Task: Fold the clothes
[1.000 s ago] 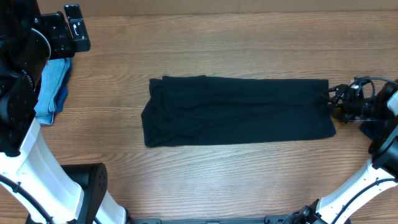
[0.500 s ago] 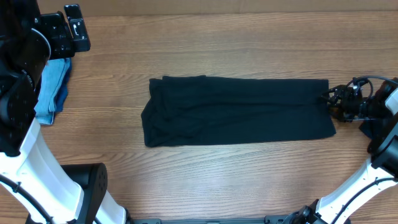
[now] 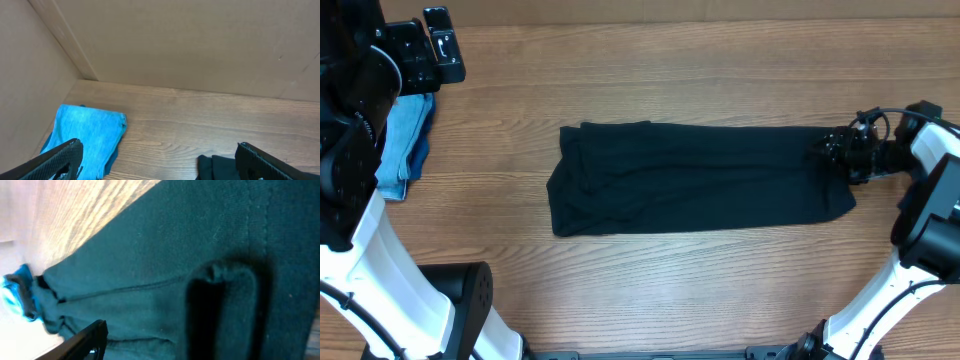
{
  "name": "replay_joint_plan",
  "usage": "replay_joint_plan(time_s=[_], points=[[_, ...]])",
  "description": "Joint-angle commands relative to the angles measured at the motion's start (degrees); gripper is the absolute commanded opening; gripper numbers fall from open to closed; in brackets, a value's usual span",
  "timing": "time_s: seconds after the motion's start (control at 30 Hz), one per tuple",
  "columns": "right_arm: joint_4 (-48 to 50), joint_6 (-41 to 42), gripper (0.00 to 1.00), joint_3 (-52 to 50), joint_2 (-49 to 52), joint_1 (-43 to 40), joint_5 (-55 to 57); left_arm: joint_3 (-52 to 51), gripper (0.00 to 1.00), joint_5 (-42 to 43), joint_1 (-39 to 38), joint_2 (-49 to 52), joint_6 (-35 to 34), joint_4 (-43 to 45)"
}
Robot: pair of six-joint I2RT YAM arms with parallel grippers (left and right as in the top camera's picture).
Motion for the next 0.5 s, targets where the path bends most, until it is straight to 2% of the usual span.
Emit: replay_joint_plan(time_s=[0.0,0.47], points=[[0.3,1.4,0.66,-3.8,6.6,1.1,15.0,-0.1,1.0,-0.7,0.0,-0.1,-0.4,0.1],[-0.3,4.4,0.49,-3.8,6.6,-5.8,14.5,-0.1,1.0,-0.7,0.0,-0.1,-0.4,0.1]])
